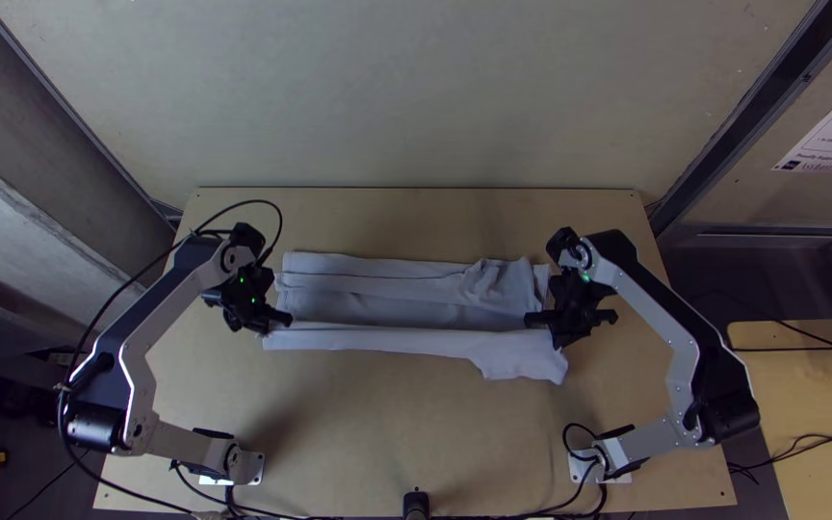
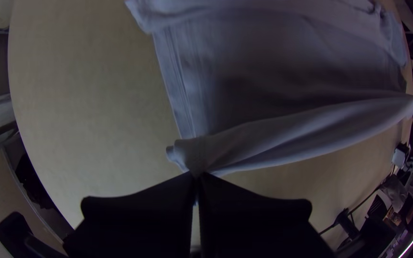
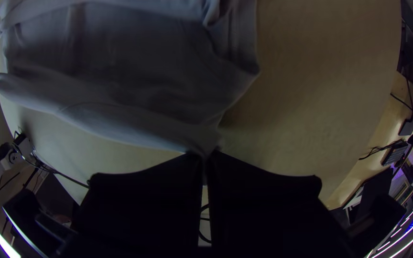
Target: Fold the t-shirt
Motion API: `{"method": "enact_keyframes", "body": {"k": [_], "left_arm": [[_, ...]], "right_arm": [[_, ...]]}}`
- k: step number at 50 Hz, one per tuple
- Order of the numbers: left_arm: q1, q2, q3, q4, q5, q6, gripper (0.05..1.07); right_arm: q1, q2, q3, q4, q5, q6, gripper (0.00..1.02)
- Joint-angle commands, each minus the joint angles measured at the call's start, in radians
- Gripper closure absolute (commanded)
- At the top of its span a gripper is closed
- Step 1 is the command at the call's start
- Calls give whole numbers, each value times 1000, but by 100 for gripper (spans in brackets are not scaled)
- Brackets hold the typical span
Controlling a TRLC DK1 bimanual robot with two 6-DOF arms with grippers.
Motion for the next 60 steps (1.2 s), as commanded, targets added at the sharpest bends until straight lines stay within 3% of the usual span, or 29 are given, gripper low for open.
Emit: {"method": "enact_keyframes", "body": {"k": [1,35,37,38,39,40,42,43,45,52,60], "left_arm": [[22,60,87,0,-9,2,104],[48,501,684,-38,-6,18,104],[50,527,718,-43,-4,13,104],[50,536,732,-46,-4,10,101],[50,550,742,-49,-4,10,91],[50,557,748,-51,-4,10,74],[50,574,764,-49,-4,5,24],[50,580,771,-49,-3,2,5],[50,588,778,-44,-3,-1,10],[67,585,781,-21,40,-25,10],[142,559,761,-9,229,-44,10]], "right_arm": [[-21,65,76,-34,30,-22,100],[-119,485,610,-46,54,-30,100],[-124,512,642,-46,54,-28,94],[-126,524,656,-46,54,-28,86],[-126,535,668,-46,54,-28,77],[-127,545,685,-46,54,-28,68],[-132,564,711,-47,54,-16,43],[-135,568,719,-49,54,-7,27],[-141,573,734,-49,54,10,2],[-172,561,782,-49,51,49,3],[-196,502,797,-49,36,61,3]]}}
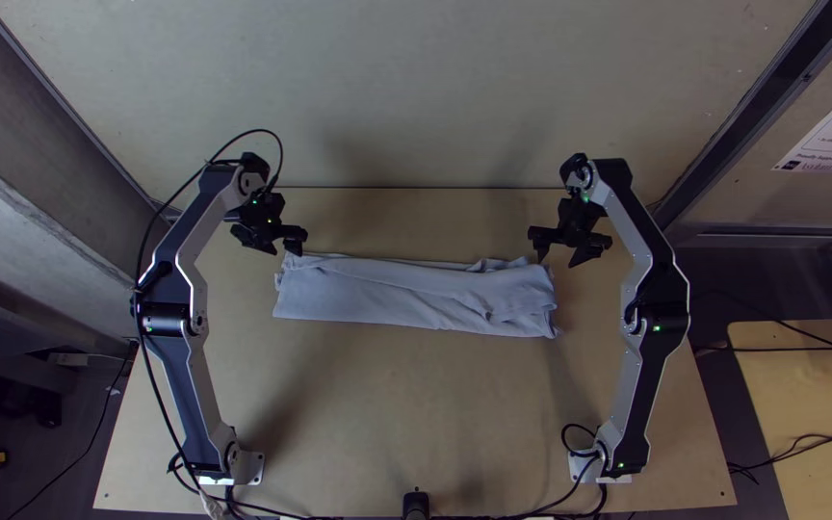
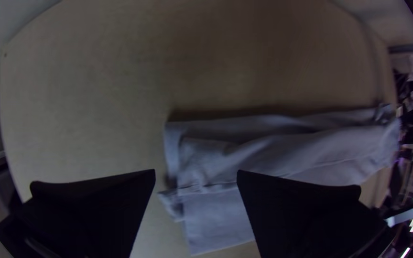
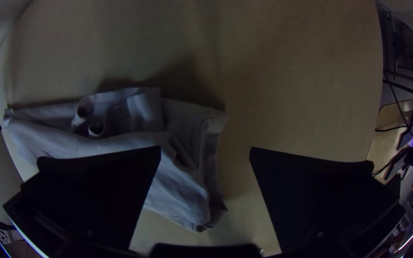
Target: Fold the t-shirt
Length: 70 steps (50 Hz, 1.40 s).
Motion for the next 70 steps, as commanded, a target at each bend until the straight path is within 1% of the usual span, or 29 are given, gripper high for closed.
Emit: {"method": "enact_keyframes", "body": {"k": [1,10,15,18,21,25,28,35,40,50,61,70], "left_arm": [[63,-25,-5,2,95,-26,10],[164,-91,-132,78,298,-12,10],[216,-118,-198,112,390,2,10],[246,-125,-240,121,460,22,10],[265,-127,-275,132,500,30,10],[287,-130,-332,150,552,45,10],[299,-139,-379,183,574,46,10],[322,-134,-464,242,600,51,10],[327,-124,-507,261,617,79,10],[321,-101,-566,299,634,83,10],[236,-82,-620,356,663,37,10],[140,-82,-648,423,674,-30,10]], "right_arm": [[-18,-63,21,-18,-11,28,3],[-31,-140,53,-1,-70,55,3],[-34,-169,115,19,-122,67,3],[-40,-182,165,25,-137,90,3],[-48,-188,216,30,-154,113,3],[-49,-206,254,48,-172,121,3],[-49,-223,260,57,-182,136,3],[-40,-261,257,59,-182,136,3],[-35,-281,253,59,-182,136,3],[-24,-310,234,56,-180,137,3],[-1,-330,207,53,-177,150,3],[15,-341,202,50,-169,151,3]]}}
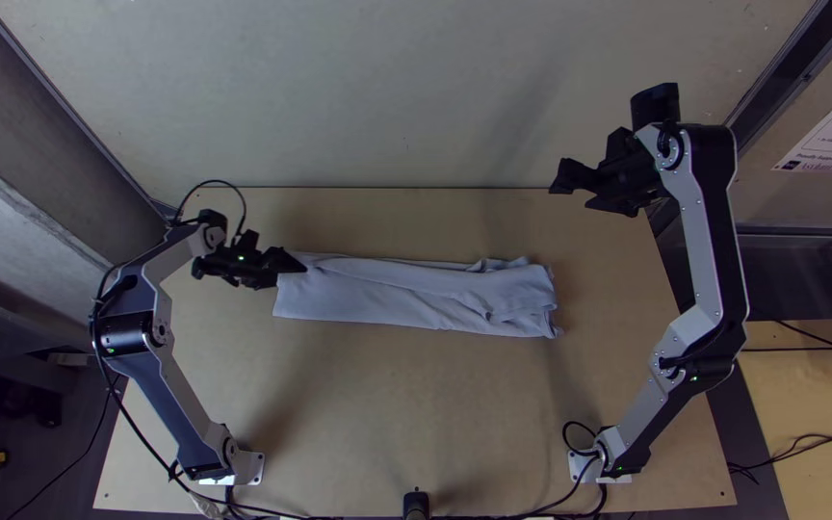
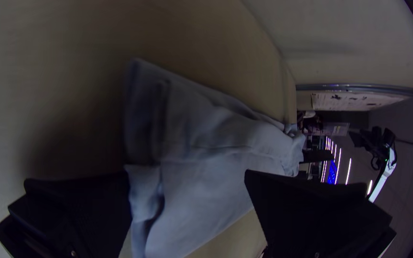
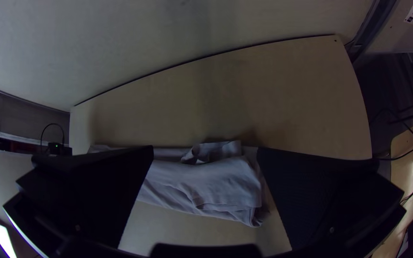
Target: Fold the t-shirt
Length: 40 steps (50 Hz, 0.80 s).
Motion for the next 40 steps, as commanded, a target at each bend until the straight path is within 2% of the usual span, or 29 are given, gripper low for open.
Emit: {"method": "enact_keyframes", "body": {"k": [1,10,15,17,19,20,22,24,25,33,40], "left_arm": [[-72,32,-71,19,-23,-52,10],[-188,21,-85,59,-30,-140,10],[-252,13,-88,92,-95,-209,10],[-278,3,-92,107,-144,-226,14],[-303,-10,-98,124,-196,-244,24],[-315,-17,-102,133,-213,-253,33],[-333,-40,-112,164,-256,-283,61],[-356,-68,-129,214,-323,-315,97],[-365,-82,-138,231,-339,-318,106],[-396,-149,-149,208,-420,-310,105],[-336,-214,-138,150,-481,-263,105]], "right_arm": [[9,-34,-26,-11,4,20,3],[14,-54,-52,-11,3,31,3],[17,-62,-63,-11,3,32,3],[18,-65,-68,-11,3,32,3],[25,-68,-76,-11,3,32,3],[26,-71,-80,-11,3,32,3],[28,-74,-89,-11,3,34,3],[32,-80,-103,-11,3,32,3],[32,-82,-111,-11,3,34,3],[34,-94,-148,-8,3,31,3],[17,-100,-171,9,4,25,3]]}}
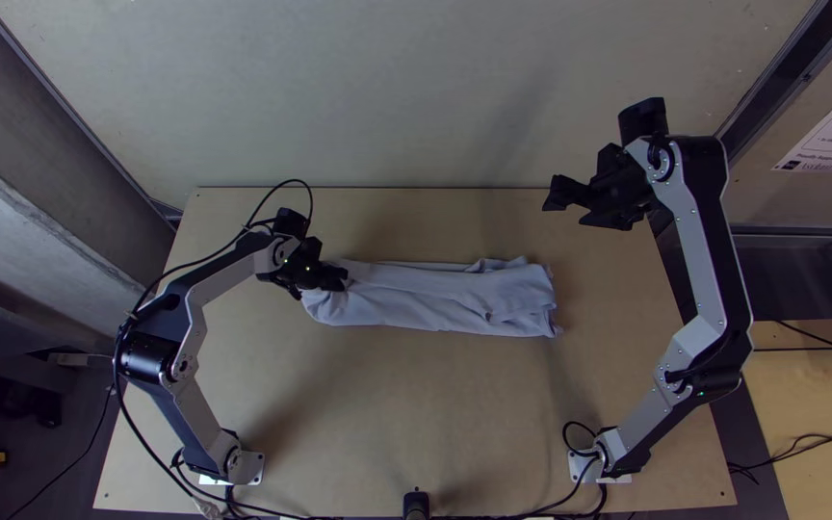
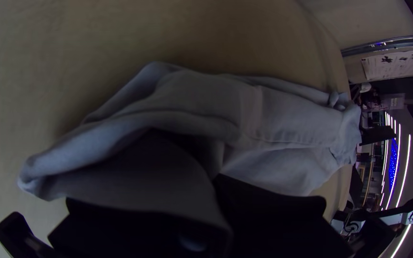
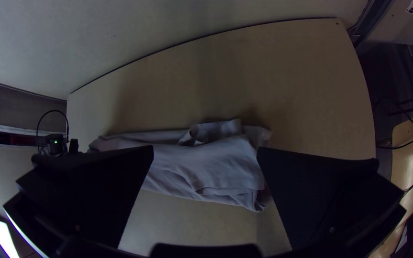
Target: Fold the t-shirt
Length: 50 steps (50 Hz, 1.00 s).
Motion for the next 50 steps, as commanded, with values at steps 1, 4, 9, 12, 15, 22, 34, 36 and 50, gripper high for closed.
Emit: {"method": "enact_keyframes", "body": {"k": [1,4,9,12,15,22,34,36,50], "left_arm": [[53,-62,-21,-68,-63,35,105],[93,-78,4,-126,-89,72,105],[183,-91,50,-201,-132,141,105],[243,-91,91,-246,-144,173,105],[300,-87,139,-304,-163,216,105],[406,-82,241,-373,-236,303,105],[415,-81,430,-572,-298,403,105],[400,-82,455,-600,-302,399,105],[133,-96,539,-730,-354,313,105]], "right_arm": [[-12,-32,-33,8,4,14,3],[-21,-35,-49,17,4,7,3],[-35,-42,-80,35,4,-6,3],[-41,-47,-103,47,4,-11,3],[-50,-53,-126,60,5,-17,3],[-60,-67,-184,87,5,-37,3],[-84,-78,-247,127,15,-60,3],[-89,-78,-249,129,15,-65,3],[-118,-90,-275,129,16,-79,3]]}}
